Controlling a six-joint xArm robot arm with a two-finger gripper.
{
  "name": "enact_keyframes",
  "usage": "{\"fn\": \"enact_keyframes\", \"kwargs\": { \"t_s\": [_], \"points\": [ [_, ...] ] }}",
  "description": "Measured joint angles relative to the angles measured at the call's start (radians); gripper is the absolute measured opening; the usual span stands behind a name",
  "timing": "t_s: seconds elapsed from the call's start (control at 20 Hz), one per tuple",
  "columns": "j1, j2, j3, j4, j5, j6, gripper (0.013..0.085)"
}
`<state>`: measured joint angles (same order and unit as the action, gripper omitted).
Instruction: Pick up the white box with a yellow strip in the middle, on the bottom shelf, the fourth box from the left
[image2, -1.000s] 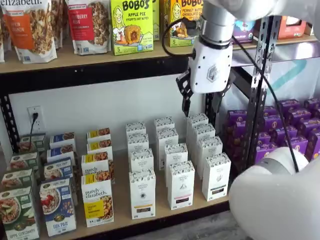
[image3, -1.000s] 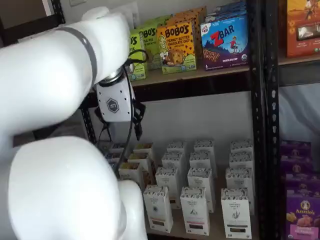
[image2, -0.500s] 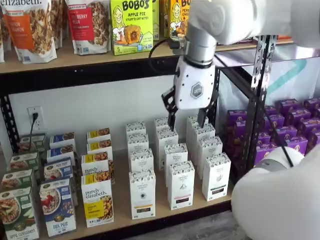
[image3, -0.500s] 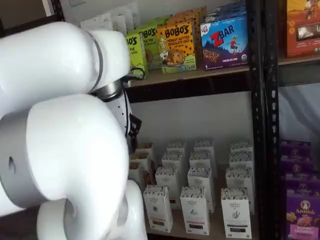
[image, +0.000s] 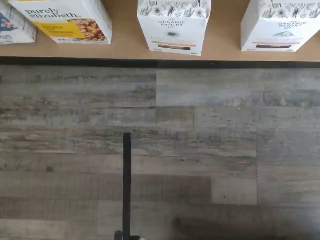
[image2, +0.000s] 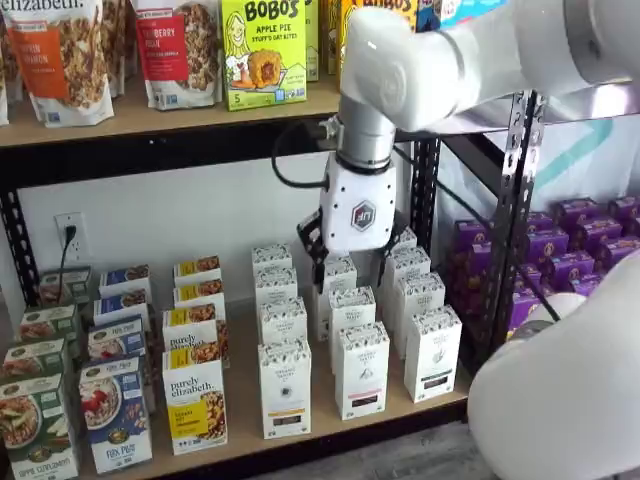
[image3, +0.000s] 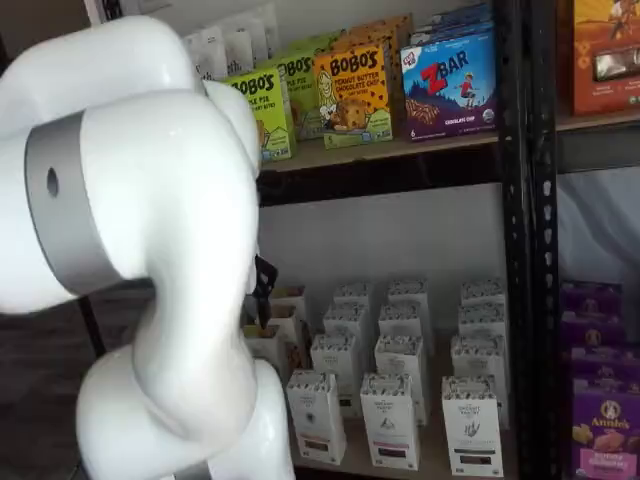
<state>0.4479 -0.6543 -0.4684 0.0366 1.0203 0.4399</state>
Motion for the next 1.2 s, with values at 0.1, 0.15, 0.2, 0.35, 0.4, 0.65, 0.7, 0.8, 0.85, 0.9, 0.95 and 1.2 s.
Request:
{"fn": "enact_keyframes", "kwargs": {
  "t_s": [0.1, 0.15, 0.2, 0.35, 0.4, 0.65, 0.7, 0.8, 0.85, 0.9, 0.95, 1.2],
  "points": [
    [0.012, 0.047, 0.001, -0.004, -0.037, 0.014, 0.0850],
    [0.018, 0.066, 0.003, -0.006, -0.060, 0.019, 0.0850],
    [0.025, 0.090, 0.003, -0.008, -0.081, 0.027, 0.0850],
    [0.040, 0.158, 0.003, -0.008, -0.143, 0.041, 0.0850],
    [0.045, 0.178, 0.001, -0.011, -0.159, 0.047, 0.0850],
    [0.062, 0.270, -0.008, -0.021, -0.233, 0.069, 0.0850],
    [0.065, 0.288, -0.010, -0.021, -0.250, 0.072, 0.0850],
    [0.073, 0.330, -0.017, -0.026, -0.282, 0.083, 0.0850],
    [0.076, 0.351, -0.021, -0.031, -0.298, 0.090, 0.0850],
    [0.080, 0.369, -0.025, -0.034, -0.312, 0.095, 0.0850],
    [0.083, 0.385, -0.028, -0.036, -0.323, 0.099, 0.0850],
    [0.097, 0.475, -0.047, -0.032, -0.403, 0.110, 0.0850]
  ]
}}
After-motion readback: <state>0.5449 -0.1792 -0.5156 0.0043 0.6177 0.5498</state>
